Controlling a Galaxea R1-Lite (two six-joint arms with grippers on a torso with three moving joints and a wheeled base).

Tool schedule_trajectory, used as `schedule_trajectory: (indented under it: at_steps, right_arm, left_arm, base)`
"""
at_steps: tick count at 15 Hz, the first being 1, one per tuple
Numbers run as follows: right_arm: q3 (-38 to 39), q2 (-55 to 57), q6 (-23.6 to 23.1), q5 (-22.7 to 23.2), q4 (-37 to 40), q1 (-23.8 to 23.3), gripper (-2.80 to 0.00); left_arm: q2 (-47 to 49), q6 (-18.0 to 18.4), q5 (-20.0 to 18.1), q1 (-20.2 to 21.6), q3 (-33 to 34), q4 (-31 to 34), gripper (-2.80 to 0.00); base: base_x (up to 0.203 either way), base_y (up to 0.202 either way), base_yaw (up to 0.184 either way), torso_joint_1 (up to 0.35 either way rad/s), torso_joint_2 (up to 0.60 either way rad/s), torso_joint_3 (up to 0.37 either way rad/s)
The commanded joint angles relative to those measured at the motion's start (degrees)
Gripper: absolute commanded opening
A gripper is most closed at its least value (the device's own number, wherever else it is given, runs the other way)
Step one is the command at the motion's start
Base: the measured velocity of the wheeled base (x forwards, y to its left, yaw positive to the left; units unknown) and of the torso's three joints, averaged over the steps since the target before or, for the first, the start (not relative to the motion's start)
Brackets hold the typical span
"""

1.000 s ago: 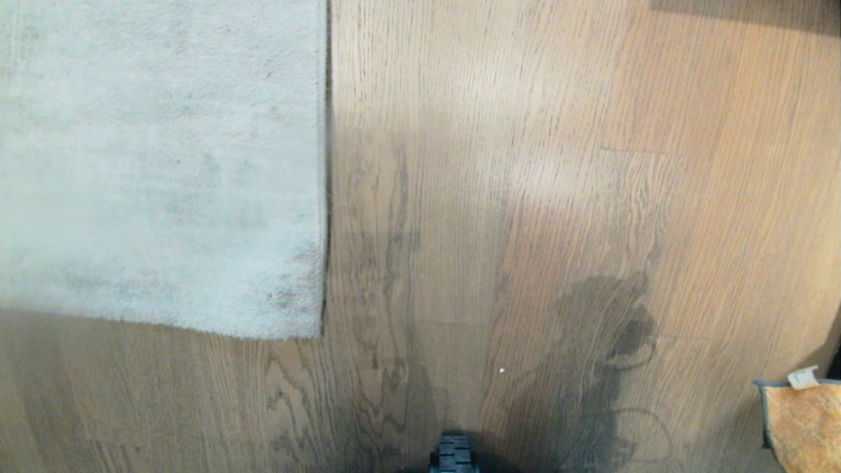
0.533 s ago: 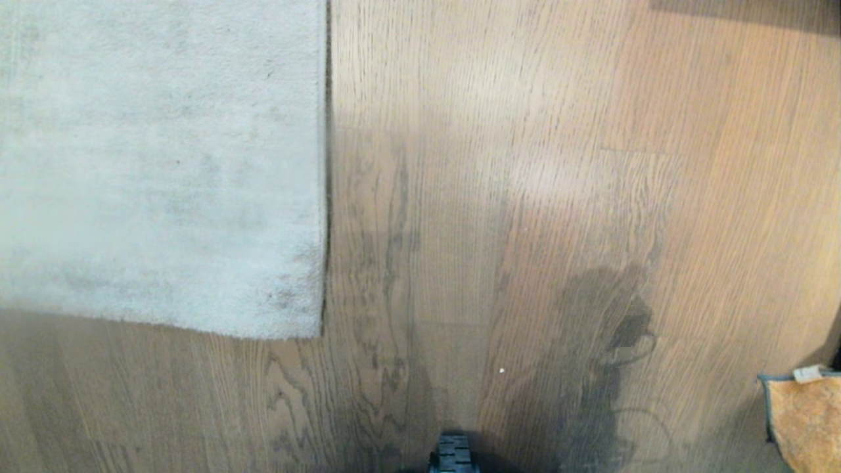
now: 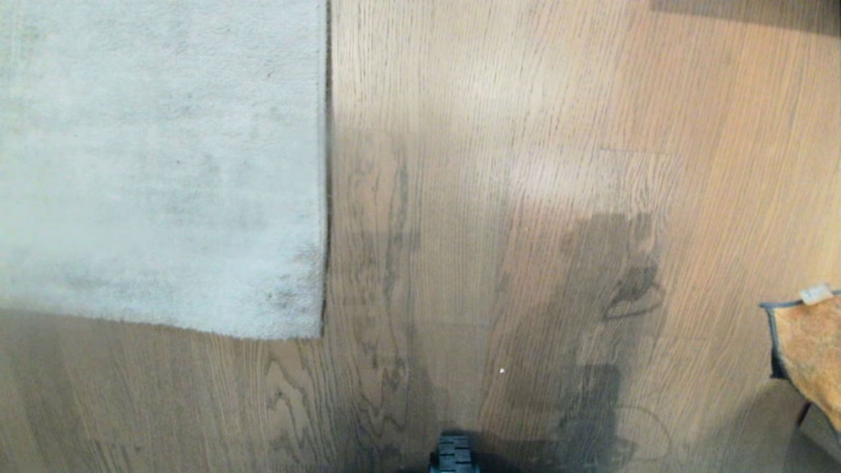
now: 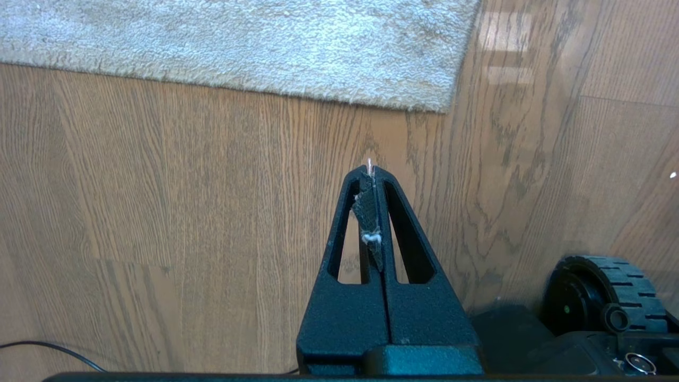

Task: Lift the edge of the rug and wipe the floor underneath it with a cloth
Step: Put down the rag

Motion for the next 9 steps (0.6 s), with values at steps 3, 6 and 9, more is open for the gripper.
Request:
schedule_trajectory:
  at_steps: [3, 6, 9]
  right_arm:
    - [-2.96, 19.29, 0.44, -0.05, -12.64, -0.39, -2.80]
    - [-3.69, 28.75, 0.43, -0.08, -21.15, -3.38, -2.80]
    - [-5.24, 38.29, 0.56, 0.01, -28.61, -7.06, -2.80]
  left_arm:
    - [0.00, -0.04, 0.02, 0.01, 0.00, 0.00, -2.80]
    - [0.00, -0.04, 0.02, 0.01, 0.00, 0.00, -2.80]
    - [0.00, -0.04, 0.02, 0.01, 0.00, 0.00, -2.80]
  base:
    - [0.000, 0.000, 0.000, 0.000, 0.00, 0.000]
    - [0.000, 0.000, 0.000, 0.000, 0.00, 0.000]
    - [0.000, 0.000, 0.000, 0.000, 0.00, 0.000]
